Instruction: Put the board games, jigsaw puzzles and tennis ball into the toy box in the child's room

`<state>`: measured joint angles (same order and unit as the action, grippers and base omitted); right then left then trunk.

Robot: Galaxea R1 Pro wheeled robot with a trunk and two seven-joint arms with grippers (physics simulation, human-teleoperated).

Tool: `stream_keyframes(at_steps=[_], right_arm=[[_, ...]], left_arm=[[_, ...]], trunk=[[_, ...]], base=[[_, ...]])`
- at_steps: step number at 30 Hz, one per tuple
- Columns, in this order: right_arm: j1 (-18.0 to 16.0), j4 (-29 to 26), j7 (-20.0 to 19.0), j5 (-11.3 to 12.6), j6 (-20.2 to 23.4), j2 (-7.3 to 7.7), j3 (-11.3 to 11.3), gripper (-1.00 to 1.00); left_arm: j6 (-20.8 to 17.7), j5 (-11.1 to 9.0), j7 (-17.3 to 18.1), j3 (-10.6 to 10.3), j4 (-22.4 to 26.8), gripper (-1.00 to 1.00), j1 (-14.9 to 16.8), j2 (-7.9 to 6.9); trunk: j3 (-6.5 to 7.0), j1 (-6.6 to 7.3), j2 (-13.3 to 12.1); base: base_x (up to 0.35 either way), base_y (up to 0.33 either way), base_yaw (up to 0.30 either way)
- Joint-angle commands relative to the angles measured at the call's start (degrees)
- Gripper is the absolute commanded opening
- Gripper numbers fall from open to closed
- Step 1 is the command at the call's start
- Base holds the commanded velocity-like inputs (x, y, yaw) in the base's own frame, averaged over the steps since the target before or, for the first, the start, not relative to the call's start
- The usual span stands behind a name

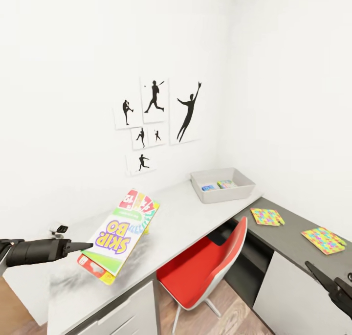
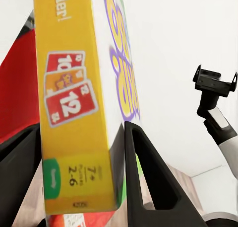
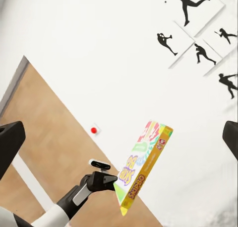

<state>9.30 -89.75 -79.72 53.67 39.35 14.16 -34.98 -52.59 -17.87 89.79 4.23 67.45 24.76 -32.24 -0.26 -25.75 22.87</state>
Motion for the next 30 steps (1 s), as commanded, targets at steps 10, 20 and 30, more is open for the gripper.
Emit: stream_keyframes(at_steps=[10, 20, 30], right_arm=[[0.02, 0.67, 0.09, 0.29, 0.55, 0.13, 0.0, 1.0], [0.02, 0.71, 0.09, 0.29, 0.51, -0.05, 0.0, 1.0], [0.02, 0.71, 0.13, 0.29, 0.54, -0.02, -0.35, 1.0]], left_arm=[[-0.58, -0.06, 0.21, -0.01, 0.04, -1.0, 0.02, -0.02], [-0.54, -0.06, 0.21, 0.21, -0.04, -1.0, 0.02, -0.02], [-0.42, -0.06, 0.21, 0.39, -0.04, -1.0, 0.02, -0.02]], trunk=[[-0.03, -0.03, 0.05], [-0.03, -0.03, 0.05], [-0.18, -0.03, 0.05]], base=[[0.156, -0.171, -0.278], [0.227, -0.139, -0.239], [0.222, -0.244, -0.029]])
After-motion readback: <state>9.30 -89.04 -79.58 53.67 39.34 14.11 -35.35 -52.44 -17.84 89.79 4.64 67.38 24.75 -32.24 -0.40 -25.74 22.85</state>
